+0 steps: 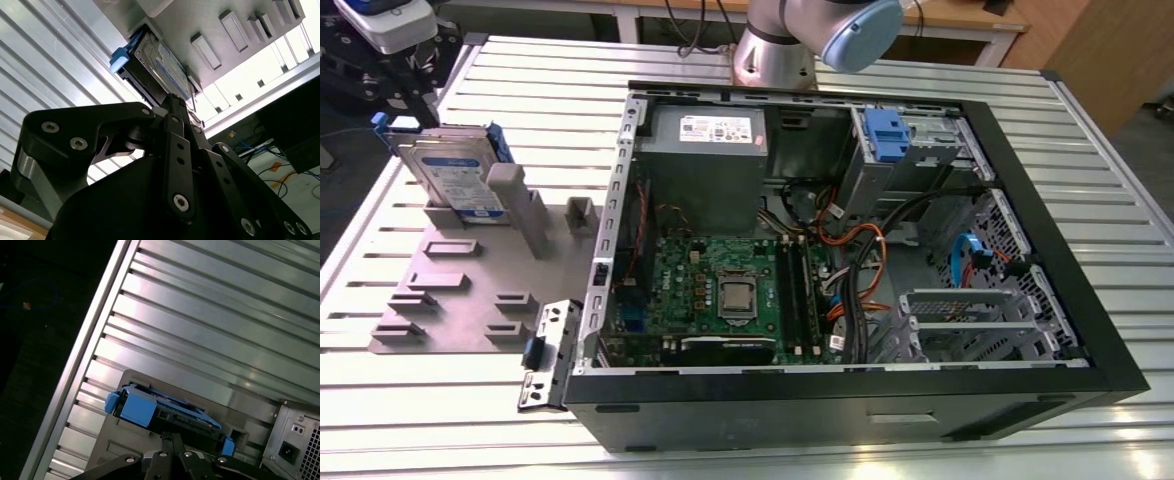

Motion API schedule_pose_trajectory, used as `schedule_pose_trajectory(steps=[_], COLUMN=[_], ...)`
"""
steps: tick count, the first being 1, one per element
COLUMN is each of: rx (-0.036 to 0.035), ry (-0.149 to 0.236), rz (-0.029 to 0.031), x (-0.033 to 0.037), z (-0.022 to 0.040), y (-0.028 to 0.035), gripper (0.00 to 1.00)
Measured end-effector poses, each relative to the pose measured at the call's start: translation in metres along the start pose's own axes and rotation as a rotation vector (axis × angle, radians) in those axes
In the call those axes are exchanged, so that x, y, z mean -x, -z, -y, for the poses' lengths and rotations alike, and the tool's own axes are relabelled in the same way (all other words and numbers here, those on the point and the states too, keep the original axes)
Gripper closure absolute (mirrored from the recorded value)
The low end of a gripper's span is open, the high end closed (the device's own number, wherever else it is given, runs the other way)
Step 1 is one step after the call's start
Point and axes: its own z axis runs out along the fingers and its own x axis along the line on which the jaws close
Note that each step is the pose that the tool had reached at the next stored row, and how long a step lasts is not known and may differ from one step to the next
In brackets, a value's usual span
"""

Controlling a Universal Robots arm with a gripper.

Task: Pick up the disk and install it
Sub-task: 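Pick up the disk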

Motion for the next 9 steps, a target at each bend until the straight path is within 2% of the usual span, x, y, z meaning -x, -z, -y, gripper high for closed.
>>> schedule_pose_trajectory(steps=[9], rx=[0.0002], ry=[0.008], rz=[-0.0003], x=[0.0], z=[0.0], y=[0.0], gripper=[0.89])
